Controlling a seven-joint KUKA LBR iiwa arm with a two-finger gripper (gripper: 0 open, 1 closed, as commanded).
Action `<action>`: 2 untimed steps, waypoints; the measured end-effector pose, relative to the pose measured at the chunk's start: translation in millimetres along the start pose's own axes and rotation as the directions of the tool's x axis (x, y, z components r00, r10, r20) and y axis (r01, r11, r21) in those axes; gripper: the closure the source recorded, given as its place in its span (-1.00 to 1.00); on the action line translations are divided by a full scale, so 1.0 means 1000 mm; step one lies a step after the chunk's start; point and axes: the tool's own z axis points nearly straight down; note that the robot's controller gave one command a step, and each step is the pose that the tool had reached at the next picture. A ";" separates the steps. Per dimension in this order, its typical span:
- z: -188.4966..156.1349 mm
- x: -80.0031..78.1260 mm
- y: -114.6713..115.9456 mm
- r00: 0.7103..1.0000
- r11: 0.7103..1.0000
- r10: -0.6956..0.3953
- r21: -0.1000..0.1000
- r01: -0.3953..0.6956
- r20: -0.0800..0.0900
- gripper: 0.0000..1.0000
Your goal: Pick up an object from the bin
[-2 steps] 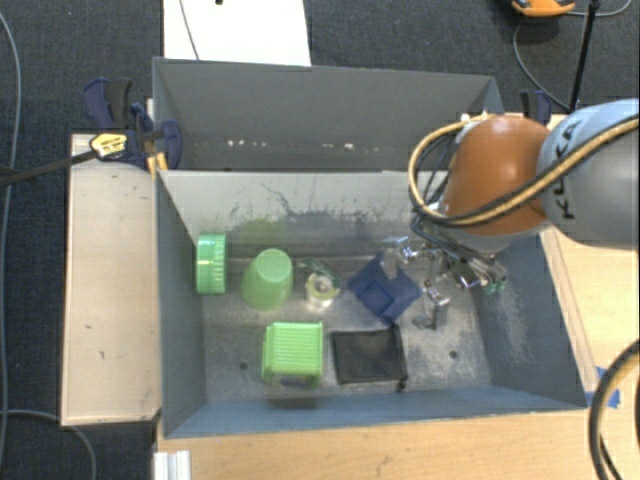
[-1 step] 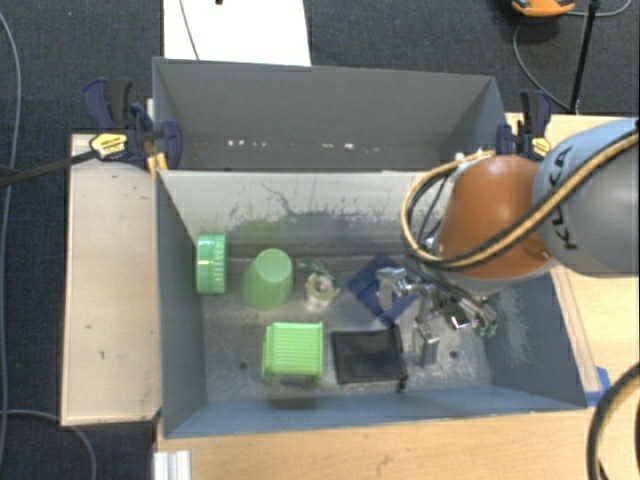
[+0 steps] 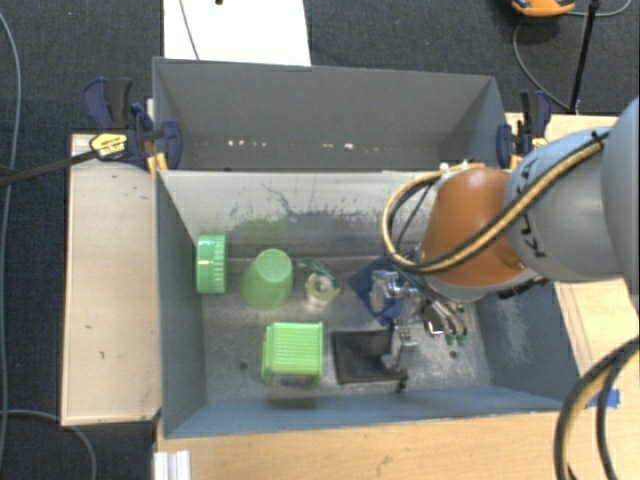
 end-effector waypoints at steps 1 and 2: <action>0.010 0.039 0.004 0.977 0.977 -0.212 0.001 0.212 0.002 1.00; 0.010 0.039 0.004 0.977 0.977 -0.213 0.001 0.213 0.002 1.00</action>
Offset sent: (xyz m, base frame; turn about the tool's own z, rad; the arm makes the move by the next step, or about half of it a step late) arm 0.0000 0.0000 0.0000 0.0000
